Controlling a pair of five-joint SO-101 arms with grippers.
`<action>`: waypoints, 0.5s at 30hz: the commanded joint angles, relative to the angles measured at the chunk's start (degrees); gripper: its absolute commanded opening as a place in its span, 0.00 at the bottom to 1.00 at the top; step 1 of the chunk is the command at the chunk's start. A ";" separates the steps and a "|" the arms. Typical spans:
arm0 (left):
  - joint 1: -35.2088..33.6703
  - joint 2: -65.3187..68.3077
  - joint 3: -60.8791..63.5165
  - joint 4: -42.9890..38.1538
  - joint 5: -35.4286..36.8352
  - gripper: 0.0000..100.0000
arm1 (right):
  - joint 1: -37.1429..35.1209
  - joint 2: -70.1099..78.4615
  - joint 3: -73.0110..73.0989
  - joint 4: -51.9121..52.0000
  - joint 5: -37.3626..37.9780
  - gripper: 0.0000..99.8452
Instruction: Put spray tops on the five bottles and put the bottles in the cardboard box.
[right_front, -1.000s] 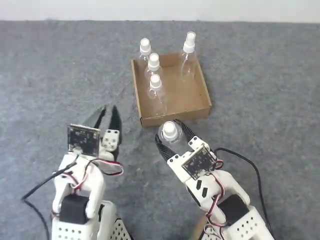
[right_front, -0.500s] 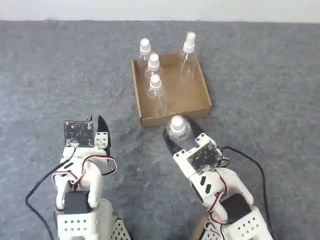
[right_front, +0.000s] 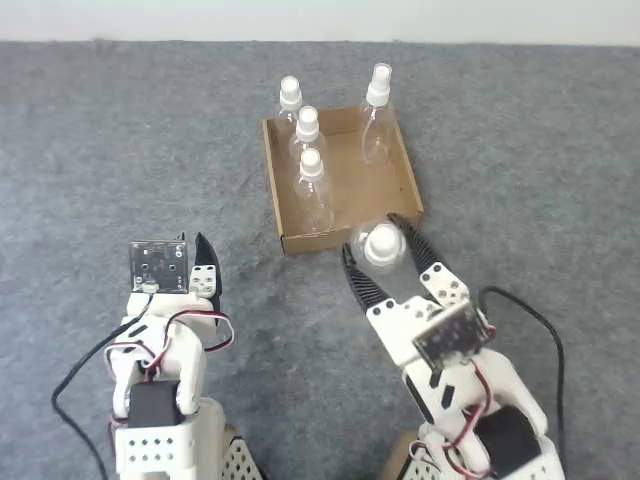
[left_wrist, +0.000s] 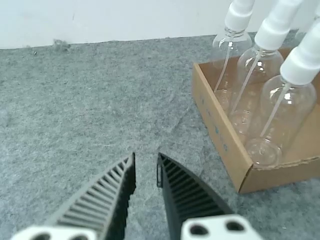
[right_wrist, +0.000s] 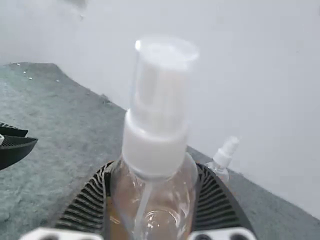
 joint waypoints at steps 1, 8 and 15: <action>-0.53 -0.79 -0.66 -1.76 -0.53 0.06 | 0.66 4.35 -6.68 -0.31 1.41 0.01; -0.53 -0.79 -0.66 -1.76 -0.53 0.06 | 0.75 17.63 -13.98 -3.91 1.67 0.01; -0.88 -0.79 -0.66 -1.76 -0.53 0.06 | 0.92 30.90 -15.56 -13.49 1.41 0.01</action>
